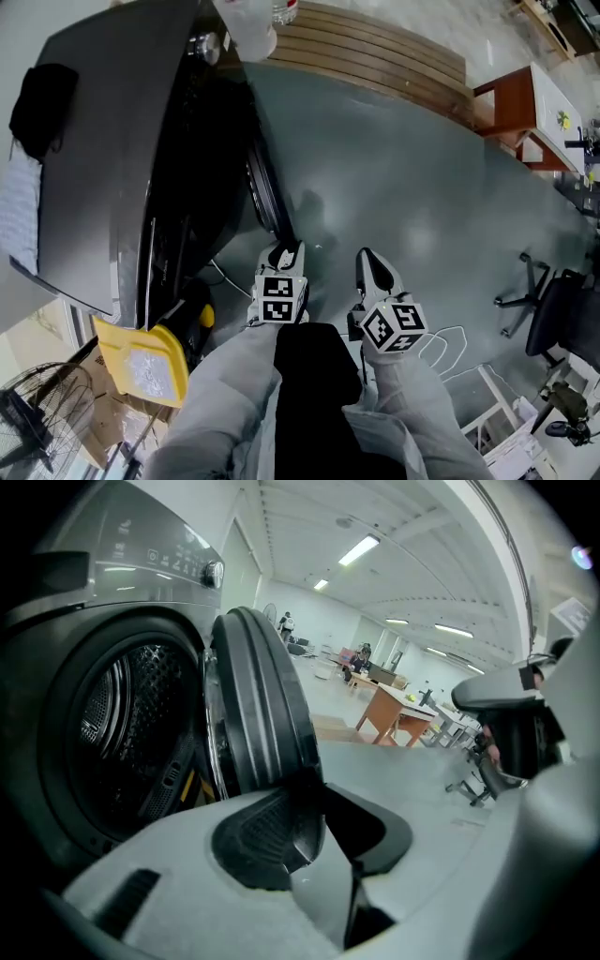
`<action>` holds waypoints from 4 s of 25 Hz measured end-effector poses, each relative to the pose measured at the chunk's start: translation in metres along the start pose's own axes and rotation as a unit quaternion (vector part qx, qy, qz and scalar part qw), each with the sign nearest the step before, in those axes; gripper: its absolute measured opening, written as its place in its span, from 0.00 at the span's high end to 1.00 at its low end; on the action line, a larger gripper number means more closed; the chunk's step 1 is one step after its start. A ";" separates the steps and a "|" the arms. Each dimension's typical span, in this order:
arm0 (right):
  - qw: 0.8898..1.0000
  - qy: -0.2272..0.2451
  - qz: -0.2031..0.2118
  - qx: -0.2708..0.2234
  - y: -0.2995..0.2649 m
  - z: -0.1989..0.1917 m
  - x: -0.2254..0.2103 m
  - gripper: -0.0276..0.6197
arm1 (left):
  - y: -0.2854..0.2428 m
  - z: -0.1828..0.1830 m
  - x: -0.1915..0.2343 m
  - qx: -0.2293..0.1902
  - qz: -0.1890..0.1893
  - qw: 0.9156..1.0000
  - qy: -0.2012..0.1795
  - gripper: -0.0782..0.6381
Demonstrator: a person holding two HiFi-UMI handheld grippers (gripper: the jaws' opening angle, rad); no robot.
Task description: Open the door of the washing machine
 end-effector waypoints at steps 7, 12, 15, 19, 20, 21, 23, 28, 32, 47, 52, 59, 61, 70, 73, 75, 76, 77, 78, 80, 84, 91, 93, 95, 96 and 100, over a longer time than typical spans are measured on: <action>1.000 0.001 -0.021 -0.009 0.006 0.017 -0.013 0.94 | -0.015 0.006 -0.020 0.007 -0.021 1.000 0.015 0.73; 0.999 0.005 -0.033 -0.005 0.003 0.024 -0.028 0.94 | -0.024 0.014 -0.032 -0.004 -0.028 0.999 0.017 0.73; 0.999 0.008 -0.035 0.005 -0.004 0.026 -0.040 0.94 | -0.031 0.018 -0.039 -0.006 -0.026 0.999 0.020 0.73; 1.000 0.013 -0.024 0.016 -0.013 0.033 -0.055 0.94 | -0.041 0.022 -0.051 -0.006 -0.024 0.999 0.030 0.73; 1.000 0.014 -0.018 0.018 -0.017 0.037 -0.059 0.94 | -0.045 0.025 -0.054 -0.008 -0.021 0.999 0.033 0.73; 1.000 0.015 -0.011 0.020 -0.021 0.041 -0.062 0.94 | -0.049 0.027 -0.057 -0.009 -0.018 0.999 0.038 0.73; 1.000 0.017 0.000 0.026 -0.025 0.049 -0.071 0.94 | -0.058 0.032 -0.065 -0.008 -0.012 0.999 0.049 0.74; 0.998 0.038 0.026 0.038 -0.037 0.080 -0.097 0.94 | -0.093 0.048 -0.087 -0.013 0.016 0.996 0.084 0.74; 0.998 0.043 0.036 0.041 -0.044 0.111 -0.132 0.94 | -0.130 0.076 -0.112 -0.027 0.029 0.994 0.106 0.75; 0.999 0.022 0.030 0.035 -0.060 0.200 -0.247 0.94 | -0.250 0.188 -0.148 -0.094 0.010 0.949 0.301 0.76; 0.999 0.016 0.024 0.032 -0.069 0.218 -0.263 0.94 | -0.271 0.208 -0.152 -0.096 -0.003 0.945 0.311 0.78; 0.999 0.022 0.032 0.028 -0.080 0.234 -0.264 0.94 | -0.290 0.231 -0.147 -0.085 0.005 0.955 0.283 0.89; 0.999 0.023 0.035 0.027 -0.081 0.236 -0.266 0.94 | -0.292 0.234 -0.144 -0.081 0.011 0.960 0.269 0.89; 0.997 0.038 0.062 0.025 -0.072 0.233 -0.267 0.94 | -0.256 0.231 -0.162 -0.081 -0.021 0.972 0.219 0.76; 0.996 0.049 0.078 0.019 -0.068 0.236 -0.253 0.94 | -0.217 0.218 -0.167 -0.081 -0.025 0.978 0.191 0.75; 0.994 0.056 0.096 0.014 -0.068 0.238 -0.236 0.94 | -0.186 0.211 -0.162 -0.087 -0.016 0.981 0.172 0.75; 0.992 0.060 0.106 0.011 -0.067 0.239 -0.226 0.94 | -0.169 0.208 -0.157 -0.092 -0.010 0.982 0.166 0.75; 0.991 0.065 0.117 0.010 -0.065 0.239 -0.215 0.94 | -0.151 0.205 -0.153 -0.098 -0.004 0.982 0.163 0.75; 0.989 0.071 0.127 0.009 -0.061 0.239 -0.203 0.94 | -0.132 0.202 -0.149 -0.105 0.001 0.981 0.161 0.75; 0.985 0.084 0.148 0.011 -0.052 0.237 -0.179 0.94 | -0.091 0.197 -0.143 -0.122 0.014 0.980 0.158 0.75; 0.972 0.117 0.204 0.014 -0.039 0.232 -0.121 0.94 | -0.008 0.192 -0.125 -0.170 0.056 0.972 0.150 0.76; 0.944 0.165 0.284 0.016 0.020 0.230 -0.018 0.94 | 0.140 0.182 -0.107 -0.272 0.142 0.941 0.143 0.85; 0.932 0.192 0.306 0.006 0.044 0.233 0.007 0.94 | 0.178 0.179 -0.110 -0.292 0.165 0.933 0.131 0.88; 0.919 0.218 0.327 -0.013 0.068 0.238 0.026 0.94 | 0.208 0.174 -0.116 -0.302 0.186 0.927 0.118 0.89; 0.913 0.230 0.336 -0.024 0.080 0.240 0.034 0.94 | 0.221 0.170 -0.120 -0.305 0.195 0.925 0.115 0.89; 0.893 0.272 0.352 -0.061 0.122 0.235 0.052 0.94 | 0.258 0.153 -0.142 -0.321 0.213 0.917 0.101 0.89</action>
Point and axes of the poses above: the fingertips, and each gripper's own axes: y backward along the fingers, x to its left, z out of its top, the point moved 2 cm from there along y, backward along the fingers, and after that the axes turned 4 degrees about -z, right-handed, at the moved point
